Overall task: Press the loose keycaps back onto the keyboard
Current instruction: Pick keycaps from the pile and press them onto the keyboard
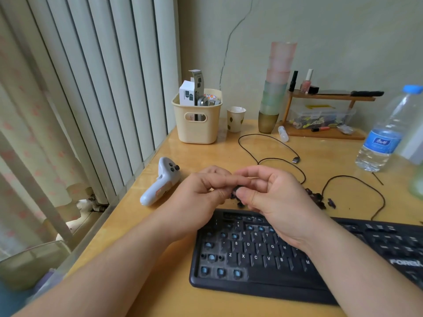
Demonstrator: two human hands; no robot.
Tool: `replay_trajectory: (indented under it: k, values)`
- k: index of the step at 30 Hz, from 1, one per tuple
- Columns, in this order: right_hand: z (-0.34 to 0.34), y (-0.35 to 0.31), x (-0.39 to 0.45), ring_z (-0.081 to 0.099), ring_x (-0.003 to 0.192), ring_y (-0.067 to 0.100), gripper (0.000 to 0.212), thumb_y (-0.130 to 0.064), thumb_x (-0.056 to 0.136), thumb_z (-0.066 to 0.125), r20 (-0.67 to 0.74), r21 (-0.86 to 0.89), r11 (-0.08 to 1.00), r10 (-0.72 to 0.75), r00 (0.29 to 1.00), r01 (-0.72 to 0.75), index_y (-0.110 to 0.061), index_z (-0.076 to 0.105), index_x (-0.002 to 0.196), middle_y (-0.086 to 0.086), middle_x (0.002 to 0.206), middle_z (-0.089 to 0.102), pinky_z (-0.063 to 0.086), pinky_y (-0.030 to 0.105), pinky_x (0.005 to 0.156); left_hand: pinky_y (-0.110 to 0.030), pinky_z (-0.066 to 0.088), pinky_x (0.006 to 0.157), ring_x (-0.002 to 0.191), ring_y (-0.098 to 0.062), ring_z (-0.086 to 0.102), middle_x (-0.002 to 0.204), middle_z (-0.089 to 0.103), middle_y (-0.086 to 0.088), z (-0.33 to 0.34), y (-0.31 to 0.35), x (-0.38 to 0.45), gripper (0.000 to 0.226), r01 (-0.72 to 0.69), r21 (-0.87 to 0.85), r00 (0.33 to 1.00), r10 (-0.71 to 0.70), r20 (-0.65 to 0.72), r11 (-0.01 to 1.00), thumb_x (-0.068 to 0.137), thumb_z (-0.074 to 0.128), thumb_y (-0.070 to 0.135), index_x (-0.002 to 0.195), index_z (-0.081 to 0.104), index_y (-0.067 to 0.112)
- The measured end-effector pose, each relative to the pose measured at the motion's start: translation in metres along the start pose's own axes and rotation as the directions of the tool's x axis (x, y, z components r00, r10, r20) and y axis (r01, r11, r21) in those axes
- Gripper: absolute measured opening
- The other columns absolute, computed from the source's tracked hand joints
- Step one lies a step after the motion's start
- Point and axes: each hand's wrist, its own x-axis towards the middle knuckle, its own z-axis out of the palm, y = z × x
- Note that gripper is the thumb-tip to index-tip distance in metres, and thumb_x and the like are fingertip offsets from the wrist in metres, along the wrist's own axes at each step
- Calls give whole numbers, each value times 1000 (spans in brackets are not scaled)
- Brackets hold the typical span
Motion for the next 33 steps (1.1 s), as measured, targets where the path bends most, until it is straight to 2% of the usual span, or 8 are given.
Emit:
replay_trajectory:
  k: [8, 11, 15, 20, 24, 27, 30, 33]
  values:
    - [5, -1, 0, 72, 74, 18, 20, 4, 87, 76, -113, -36, 995, -99, 989, 95, -17, 75, 87, 6, 81, 78, 54, 26, 66, -29, 54, 85, 86, -12, 63, 89, 70, 5, -11, 4, -1, 16, 47, -121, 996, -56, -74, 992, 96, 71, 21, 112, 72, 20]
    - [8, 0, 0, 70, 71, 6, 19, -8, 85, 82, -146, -233, 963, -170, 975, 133, -26, 75, 84, -7, 80, 77, 54, 23, 68, -24, 53, 79, 79, -10, 64, 83, 71, 2, -12, 5, -1, 15, 85, -103, 995, -90, -39, 991, 95, 73, 24, 103, 72, 11]
    - [12, 0, -3, 65, 76, -2, 15, -25, 83, 85, -124, -571, 803, -287, 950, 168, -36, 75, 83, -22, 77, 71, 48, 8, 67, -16, 48, 68, 70, -7, 60, 78, 70, 0, -13, 6, -1, 13, 139, -94, 989, -144, -42, 986, 96, 73, 23, 94, 74, 10]
    - [12, -7, -4, 61, 72, -2, 14, -26, 87, 81, 98, -812, 484, -438, 894, 327, -37, 81, 95, -22, 77, 66, 54, 20, 67, -20, 49, 68, 68, -7, 59, 82, 74, -5, -13, 4, -1, 13, 187, -76, 978, -193, -76, 979, 96, 74, 25, 89, 75, 15]
    - [9, -29, 4, 56, 75, -7, 6, -36, 91, 75, 151, -885, 412, -189, 970, 218, -39, 78, 96, -23, 76, 63, 42, 15, 62, -33, 54, 77, 73, -8, 60, 90, 75, -7, -15, -3, -2, 15, 184, 21, 979, -181, -96, 983, 98, 71, 33, 94, 74, 19]
    - [4, -37, 18, 60, 75, -3, 5, -39, 84, 83, 114, -868, 494, 90, 989, 55, -35, 80, 85, -18, 78, 70, 41, 20, 61, -36, 55, 81, 76, -8, 61, 85, 72, 8, -19, -14, 0, 14, 194, 226, 974, -160, -162, 955, 99, 66, 42, 95, 73, 31]
    - [4, -37, 29, 69, 88, 11, 6, -31, 80, 88, 129, -845, 532, 313, 941, -61, -31, 82, 79, -13, 81, 76, 54, 32, 77, -26, 51, 78, 73, 0, 57, 80, 66, 13, -23, -22, 3, 7, 199, 369, 976, -151, -154, 908, 99, 65, 37, 98, 72, 36]
    - [9, -37, 35, 72, 97, 24, 8, -31, 79, 88, 117, -867, 490, 374, 920, -89, -34, 82, 77, -7, 87, 77, 59, 47, 93, -26, 51, 79, 72, 2, 56, 81, 64, 13, -25, -28, 5, 7, 206, 392, 976, -157, -153, 897, 97, 67, 34, 101, 72, 37]
